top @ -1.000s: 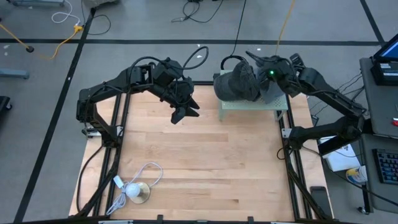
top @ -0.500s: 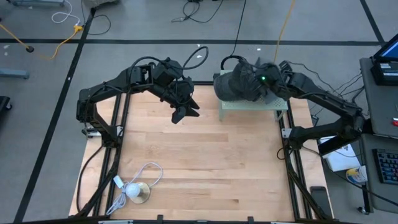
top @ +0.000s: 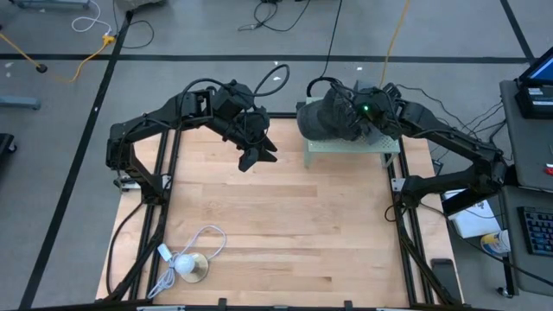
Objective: Pick & Place hat
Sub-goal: Stack the gray cap on the gray cap on the shelf
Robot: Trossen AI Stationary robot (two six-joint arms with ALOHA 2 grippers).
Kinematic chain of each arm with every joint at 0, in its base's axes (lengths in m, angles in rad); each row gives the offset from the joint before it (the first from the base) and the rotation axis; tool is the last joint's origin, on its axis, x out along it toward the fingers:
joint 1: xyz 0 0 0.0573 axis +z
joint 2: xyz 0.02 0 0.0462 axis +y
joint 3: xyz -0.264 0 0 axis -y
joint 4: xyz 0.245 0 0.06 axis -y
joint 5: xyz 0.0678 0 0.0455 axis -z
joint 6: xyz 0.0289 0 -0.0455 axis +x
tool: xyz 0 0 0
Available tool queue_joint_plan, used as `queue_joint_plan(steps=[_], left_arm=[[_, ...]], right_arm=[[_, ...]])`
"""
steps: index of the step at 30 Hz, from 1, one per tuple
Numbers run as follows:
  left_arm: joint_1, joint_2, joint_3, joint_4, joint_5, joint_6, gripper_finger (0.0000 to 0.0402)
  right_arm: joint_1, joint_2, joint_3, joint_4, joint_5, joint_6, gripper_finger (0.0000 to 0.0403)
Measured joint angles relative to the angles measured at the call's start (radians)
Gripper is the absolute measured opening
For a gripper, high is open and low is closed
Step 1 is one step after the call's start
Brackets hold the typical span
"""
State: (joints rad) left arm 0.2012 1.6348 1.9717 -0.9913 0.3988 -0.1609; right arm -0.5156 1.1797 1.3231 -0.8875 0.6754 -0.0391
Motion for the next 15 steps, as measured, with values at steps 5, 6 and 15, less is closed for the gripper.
queue_joint_plan(steps=[5,6,15], left_arm=[[0.000,0.000,0.000,0.000,0.000,0.000,0.0179],[0.000,0.000,0.000,0.000,0.000,0.000,0.0180],[0.000,0.000,0.000,0.000,-0.001,0.000,0.0179]], right_arm=[[0.000,-0.020,0.000,0.003,-0.022,0.037,0.0147],[0.000,-0.031,0.000,0.011,-0.045,0.044,0.0154],[0.000,-0.116,0.000,0.139,-0.070,0.043,0.0167]])
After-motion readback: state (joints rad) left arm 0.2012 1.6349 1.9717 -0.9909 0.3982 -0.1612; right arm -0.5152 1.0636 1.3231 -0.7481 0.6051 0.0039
